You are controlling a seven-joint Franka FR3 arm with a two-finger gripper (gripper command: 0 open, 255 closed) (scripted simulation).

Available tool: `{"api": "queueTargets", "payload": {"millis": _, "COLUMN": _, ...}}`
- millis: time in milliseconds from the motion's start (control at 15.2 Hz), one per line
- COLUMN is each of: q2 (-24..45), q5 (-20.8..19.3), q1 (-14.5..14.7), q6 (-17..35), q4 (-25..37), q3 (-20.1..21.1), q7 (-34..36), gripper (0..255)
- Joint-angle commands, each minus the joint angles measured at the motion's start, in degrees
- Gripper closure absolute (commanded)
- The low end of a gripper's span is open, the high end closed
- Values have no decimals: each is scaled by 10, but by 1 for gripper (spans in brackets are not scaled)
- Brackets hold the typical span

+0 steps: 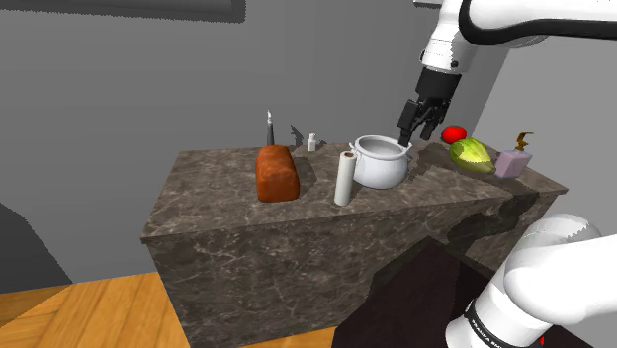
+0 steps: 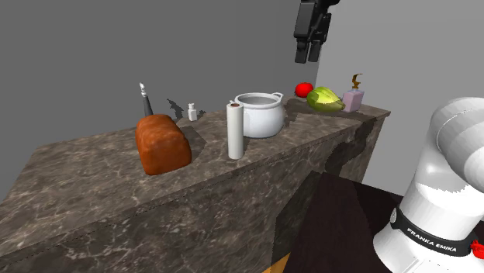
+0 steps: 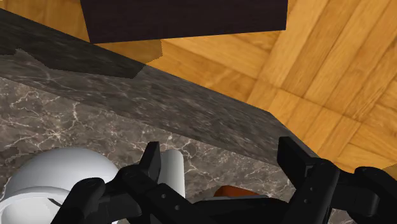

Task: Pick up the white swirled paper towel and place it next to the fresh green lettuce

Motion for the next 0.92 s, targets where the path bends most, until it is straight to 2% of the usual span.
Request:
{"api": "queueTargets", "payload": {"millis": 0, "q2": 0, "q5": 0, "q1": 0, "q6": 0, "q4": 0, "q3": 0, "q7": 0, "gripper": 0}}
{"api": "queueTargets", "payload": {"millis": 396, "q2": 87, "q5": -6, "q1": -18, "q6": 132, "q4": -19, "q3": 15, "q7": 49, "gripper": 0}}
{"api": "queueTargets", "payload": {"millis": 858, "q2": 214, "q5": -23, "q1": -42, "q6": 269, "q4": -2, "q3": 29, "q7": 110, "gripper": 0}}
